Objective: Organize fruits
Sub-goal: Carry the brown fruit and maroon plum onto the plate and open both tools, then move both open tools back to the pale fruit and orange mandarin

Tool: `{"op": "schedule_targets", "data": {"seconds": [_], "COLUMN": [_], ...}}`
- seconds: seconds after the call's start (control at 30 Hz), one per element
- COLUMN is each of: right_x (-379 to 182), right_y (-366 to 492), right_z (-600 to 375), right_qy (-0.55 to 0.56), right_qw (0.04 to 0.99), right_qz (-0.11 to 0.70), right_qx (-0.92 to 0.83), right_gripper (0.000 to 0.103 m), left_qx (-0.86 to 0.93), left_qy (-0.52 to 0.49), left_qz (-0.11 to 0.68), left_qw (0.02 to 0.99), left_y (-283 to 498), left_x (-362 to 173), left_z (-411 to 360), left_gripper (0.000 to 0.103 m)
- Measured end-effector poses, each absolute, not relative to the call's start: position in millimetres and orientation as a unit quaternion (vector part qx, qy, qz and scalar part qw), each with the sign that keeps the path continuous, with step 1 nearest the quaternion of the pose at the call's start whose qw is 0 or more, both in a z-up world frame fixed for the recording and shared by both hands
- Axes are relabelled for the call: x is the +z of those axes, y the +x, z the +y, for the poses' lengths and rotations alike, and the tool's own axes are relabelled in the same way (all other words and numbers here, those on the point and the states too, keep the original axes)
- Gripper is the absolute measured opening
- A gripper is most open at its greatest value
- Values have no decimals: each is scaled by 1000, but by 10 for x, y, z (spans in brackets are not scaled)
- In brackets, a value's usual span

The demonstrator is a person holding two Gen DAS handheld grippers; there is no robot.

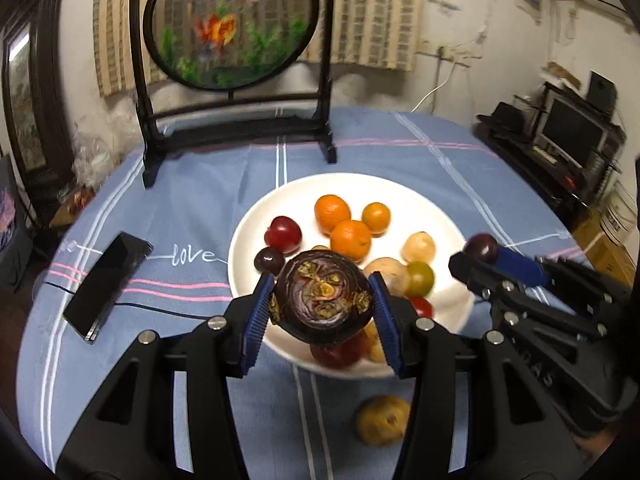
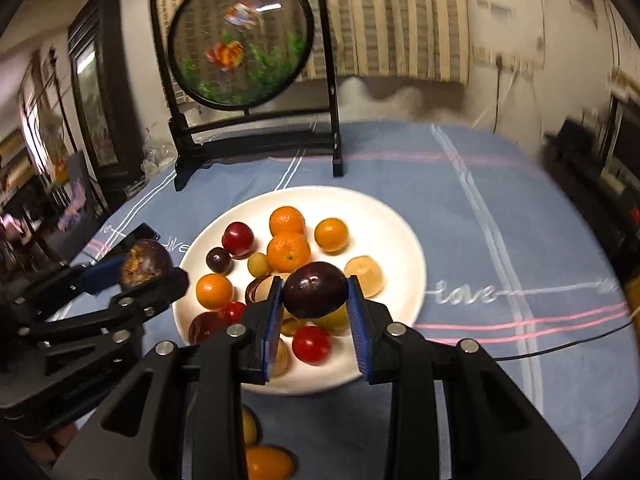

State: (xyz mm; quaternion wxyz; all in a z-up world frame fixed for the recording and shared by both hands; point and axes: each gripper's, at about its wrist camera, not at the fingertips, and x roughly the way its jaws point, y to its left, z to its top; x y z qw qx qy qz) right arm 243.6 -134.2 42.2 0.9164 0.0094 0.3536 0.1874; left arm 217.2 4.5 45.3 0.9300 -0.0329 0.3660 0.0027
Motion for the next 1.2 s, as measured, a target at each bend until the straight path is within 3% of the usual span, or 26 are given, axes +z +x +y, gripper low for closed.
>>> {"op": "schedule_targets", "data": {"seconds": [0.4, 0.43, 0.47, 0.5, 0.53, 0.57, 1.2], "right_x": [79, 39, 5, -12, -20, -10, 51], "right_y": [2615, 2635, 2648, 2647, 2622, 2600, 2438], "right_z": [-1427, -1415, -1392, -1382, -1377, -1382, -1414], "right_qy": [4, -5, -17, -25, -28, -22, -17], "right_qw": [913, 915, 915, 916, 921, 924, 920], "right_qz": [379, 377, 378, 378, 369, 360, 363], "right_qx": [150, 146, 138, 132, 124, 127, 148], "right_gripper": [32, 33, 40, 55, 60, 62, 64], "left_qx": [33, 30, 29, 31, 34, 40, 59], "left_qy": [-54, -56, -56, -55, -52, -46, -32], "left_qz": [388, 383, 369, 352, 337, 314, 360], "left_qw": [919, 921, 927, 934, 939, 947, 930], "left_y": [2547, 2545, 2520, 2489, 2460, 2397, 2287], "left_x": [82, 74, 97, 131, 161, 212, 100], "left_z": [206, 206, 200, 193, 185, 169, 259], "left_gripper": [50, 52, 63, 69, 80, 83, 93]}}
